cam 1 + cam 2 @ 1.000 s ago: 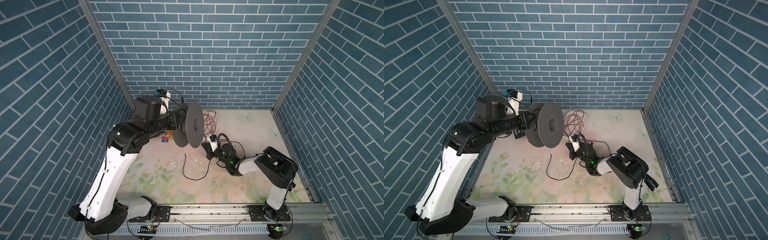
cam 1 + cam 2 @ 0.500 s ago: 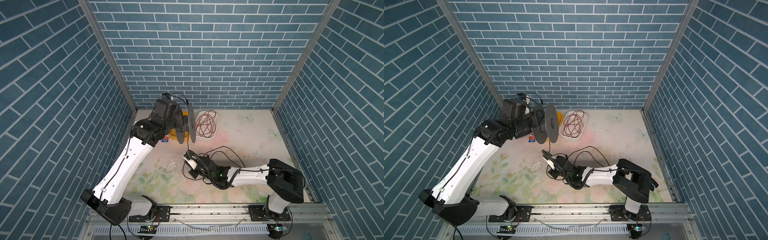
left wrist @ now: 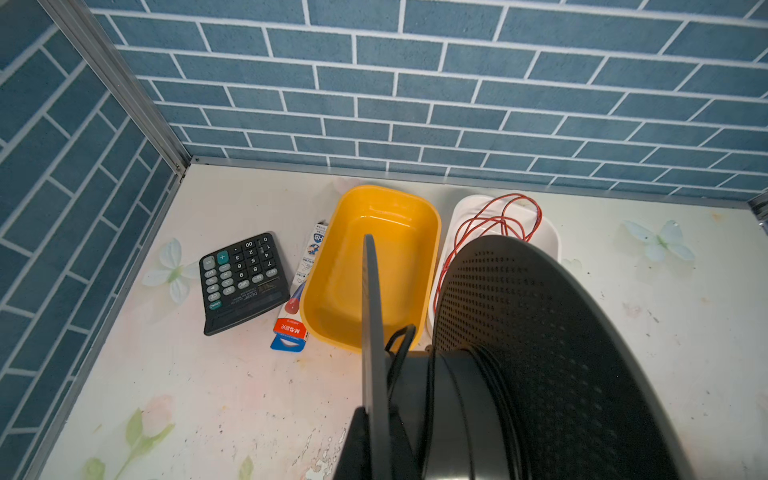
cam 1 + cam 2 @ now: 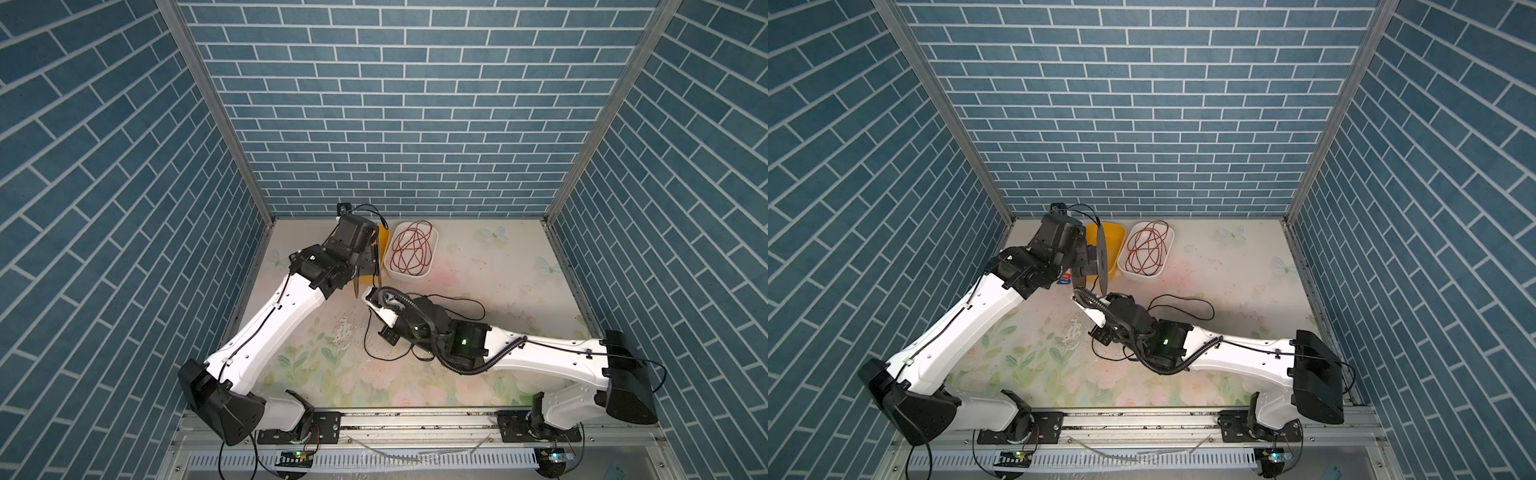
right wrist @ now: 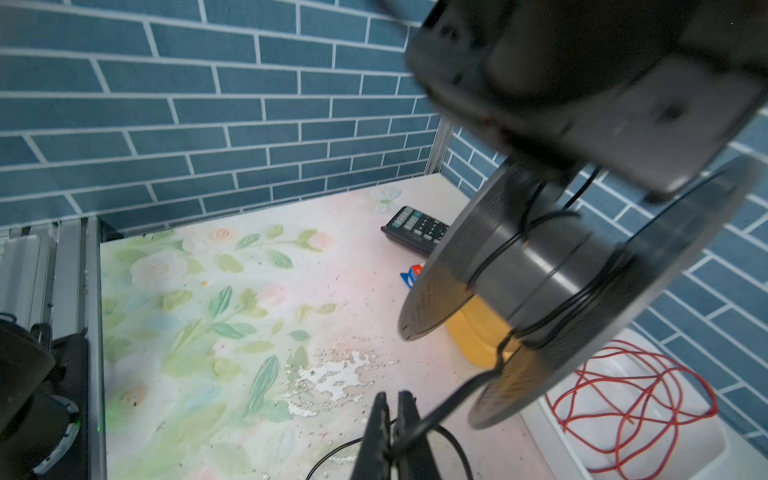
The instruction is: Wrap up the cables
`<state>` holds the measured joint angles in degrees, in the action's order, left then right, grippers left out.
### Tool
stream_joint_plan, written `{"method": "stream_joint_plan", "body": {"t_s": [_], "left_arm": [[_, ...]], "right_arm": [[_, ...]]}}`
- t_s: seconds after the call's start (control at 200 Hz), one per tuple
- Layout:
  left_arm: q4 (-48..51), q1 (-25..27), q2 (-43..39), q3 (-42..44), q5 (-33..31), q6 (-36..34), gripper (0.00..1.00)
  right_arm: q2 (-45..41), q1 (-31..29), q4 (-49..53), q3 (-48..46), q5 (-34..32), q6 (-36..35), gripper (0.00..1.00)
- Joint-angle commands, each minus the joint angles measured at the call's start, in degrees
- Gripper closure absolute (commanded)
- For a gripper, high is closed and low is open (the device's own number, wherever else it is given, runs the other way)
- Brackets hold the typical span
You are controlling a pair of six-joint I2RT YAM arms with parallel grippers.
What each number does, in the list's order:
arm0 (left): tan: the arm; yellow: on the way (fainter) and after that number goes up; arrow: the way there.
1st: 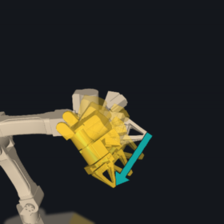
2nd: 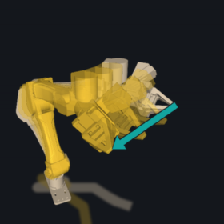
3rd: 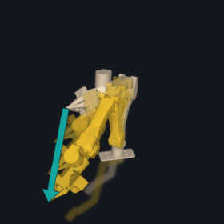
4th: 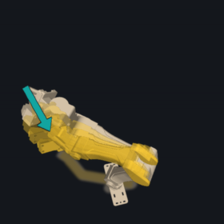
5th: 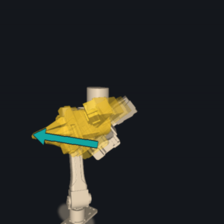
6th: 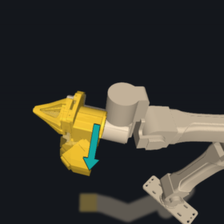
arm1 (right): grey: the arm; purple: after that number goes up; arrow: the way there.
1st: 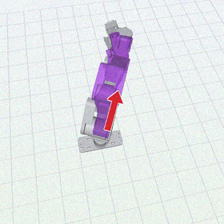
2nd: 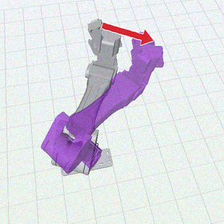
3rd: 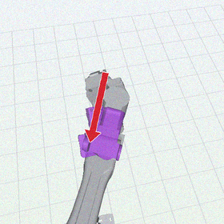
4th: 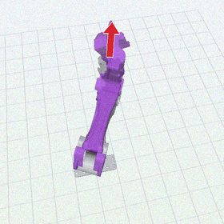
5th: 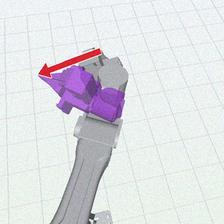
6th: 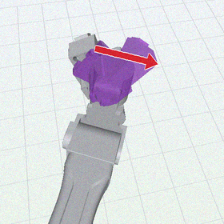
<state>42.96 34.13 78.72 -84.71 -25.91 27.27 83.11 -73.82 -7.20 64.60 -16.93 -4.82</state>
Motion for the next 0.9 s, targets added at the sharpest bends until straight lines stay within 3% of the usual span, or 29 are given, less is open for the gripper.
{"method": "stream_joint_plan", "body": {"t_s": [0.0, 0.18, 0.32, 0.625, 0.895], "left_arm": [[-2.6, 1.6, -0.6, 0.5, -8.1, -1.1, 1.00], [-0.2, 4.6, -0.9, 1.5, -13.5, -3.1, 1.00], [0.4, 5.1, -2.0, 3.3, -13.6, -3.1, 1.00], [0.3, 5.6, -4.4, 6.1, -6.8, -6.1, 1.00], [3.9, 5.6, -3.6, 4.8, -0.5, -9.2, 1.00]], "right_arm": [[-1.9, 1.8, 6.2, 5.3, 1.2, -2.1, 1.00], [-2.6, 6.7, 9.6, 7.3, 4.0, -0.7, 1.00], [-3.5, 10.0, 10.7, 7.6, 5.9, 0.1, 1.00], [-3.8, 16.3, 13.9, 9.8, 8.2, -0.3, 1.00], [-2.8, 18.2, 13.0, 12.0, 6.9, -0.3, 1.00]]}}
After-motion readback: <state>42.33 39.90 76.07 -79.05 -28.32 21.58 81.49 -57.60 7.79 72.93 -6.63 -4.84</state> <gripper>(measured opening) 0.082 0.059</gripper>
